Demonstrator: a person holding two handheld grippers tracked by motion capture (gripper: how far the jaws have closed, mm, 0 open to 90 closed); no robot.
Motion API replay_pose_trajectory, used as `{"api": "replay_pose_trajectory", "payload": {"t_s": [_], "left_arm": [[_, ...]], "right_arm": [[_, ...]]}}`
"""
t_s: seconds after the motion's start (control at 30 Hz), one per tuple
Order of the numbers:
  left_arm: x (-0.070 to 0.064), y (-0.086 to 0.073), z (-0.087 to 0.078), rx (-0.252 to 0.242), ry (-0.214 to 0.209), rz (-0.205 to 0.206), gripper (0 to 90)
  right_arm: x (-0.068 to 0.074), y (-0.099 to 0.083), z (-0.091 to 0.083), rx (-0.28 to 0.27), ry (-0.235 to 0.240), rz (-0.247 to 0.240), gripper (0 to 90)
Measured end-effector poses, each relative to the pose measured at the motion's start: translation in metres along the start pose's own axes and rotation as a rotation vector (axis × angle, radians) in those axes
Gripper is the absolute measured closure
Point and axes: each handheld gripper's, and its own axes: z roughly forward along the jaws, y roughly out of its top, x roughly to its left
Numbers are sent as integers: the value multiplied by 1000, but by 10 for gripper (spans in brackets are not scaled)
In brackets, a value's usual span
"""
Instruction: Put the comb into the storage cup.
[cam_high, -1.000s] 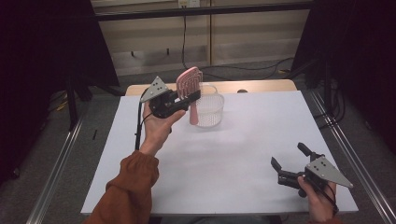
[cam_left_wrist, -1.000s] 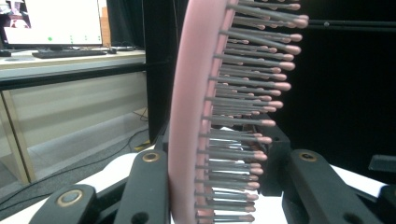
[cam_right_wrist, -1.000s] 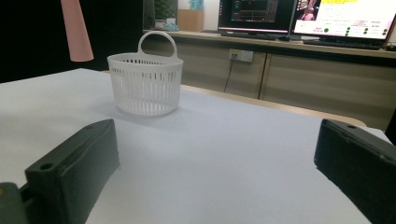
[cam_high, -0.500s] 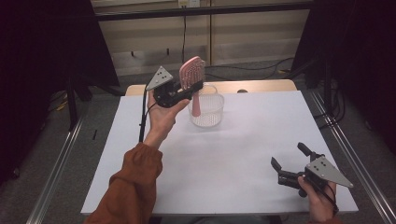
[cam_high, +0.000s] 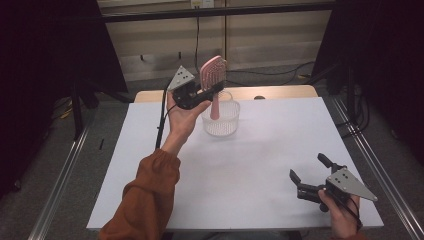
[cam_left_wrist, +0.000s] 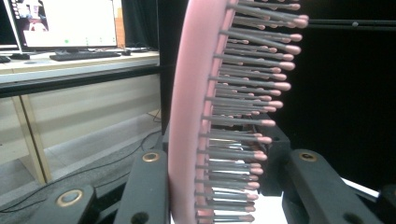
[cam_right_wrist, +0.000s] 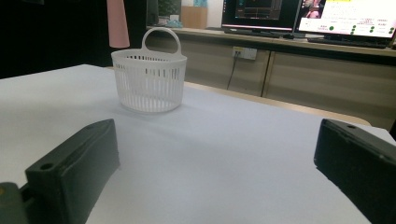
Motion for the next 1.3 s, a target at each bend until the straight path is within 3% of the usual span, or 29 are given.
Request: {"api": "replay_pose_trajectory", "payload": {"t_s": [0.17, 0.37, 0.5, 0.8, 1.07, 1.2, 1.3], "left_arm": [[4, 3, 4, 7, 11, 25, 640], [11, 6, 7, -4, 28, 26, 640], [12, 5, 12, -2, 34, 68, 640], [17, -8, 26, 9, 38, 54, 641], [16, -18, 35, 38, 50, 85, 640], [17, -27, 37, 46, 51, 77, 640], [21, -34, 38, 24, 49, 24, 640]], "right_arm": [[0, 0, 0, 1, -1, -1, 0], [0, 0, 0, 2, -4, -4, 0], [1, 0, 0, 3, 2, -6, 0], [0, 0, 0, 0, -2, -6, 0], [1, 0, -1, 1, -1, -9, 0], [1, 0, -1, 5, 6, -5, 0], [1, 0, -1, 5, 8, -7, 0]]}}
